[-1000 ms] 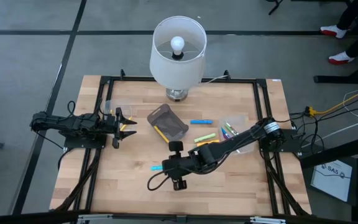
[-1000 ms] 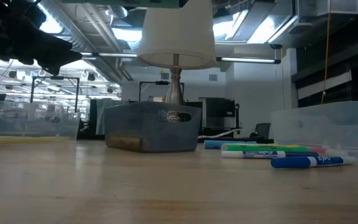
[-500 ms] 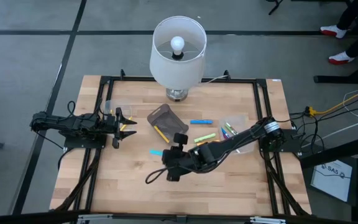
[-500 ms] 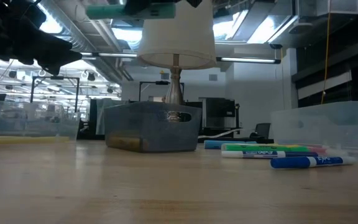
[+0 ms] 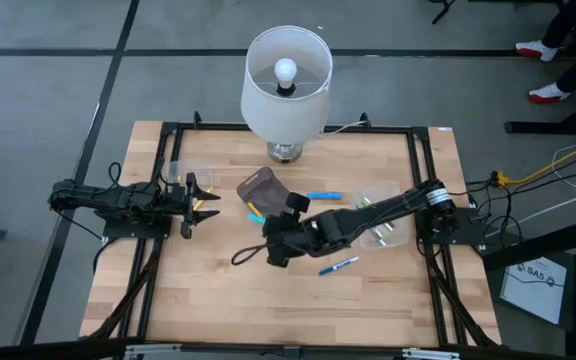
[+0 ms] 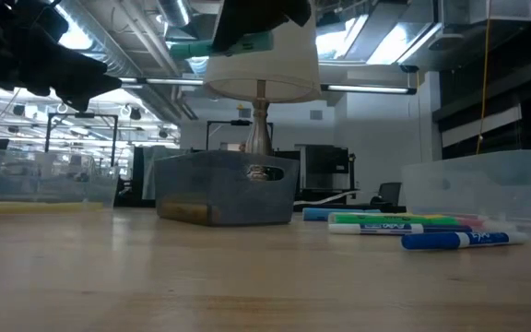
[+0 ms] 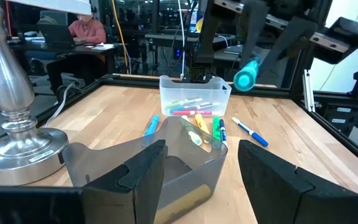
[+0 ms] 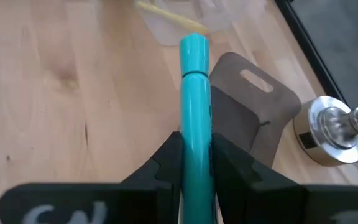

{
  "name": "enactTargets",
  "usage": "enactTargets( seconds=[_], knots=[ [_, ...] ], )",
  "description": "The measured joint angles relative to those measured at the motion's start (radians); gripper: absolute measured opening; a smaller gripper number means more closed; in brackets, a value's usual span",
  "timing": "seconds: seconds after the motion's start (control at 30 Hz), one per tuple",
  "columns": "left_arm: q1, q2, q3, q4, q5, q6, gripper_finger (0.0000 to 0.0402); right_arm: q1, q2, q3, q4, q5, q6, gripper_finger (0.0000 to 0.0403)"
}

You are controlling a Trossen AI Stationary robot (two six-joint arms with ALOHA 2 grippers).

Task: Pick & Place Markers
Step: Put the light blue marker into the black bin

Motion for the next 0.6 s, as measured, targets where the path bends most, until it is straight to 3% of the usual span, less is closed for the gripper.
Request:
enactTargets(
  seconds=[0.27, 0.6],
  knots=[
    [0.000, 0.000, 0.000, 0.000, 0.000, 0.000, 0.0196, -0.026, 0.000, 0.000, -0.035, 0.087, 0.046, 0.0066],
    [0.000, 0.000, 0.000, 0.000, 0.000, 0.000, 0.0196, -0.035, -0.007, 0.000, -0.126, 0.121, 0.079, 0.0066]
  ],
)
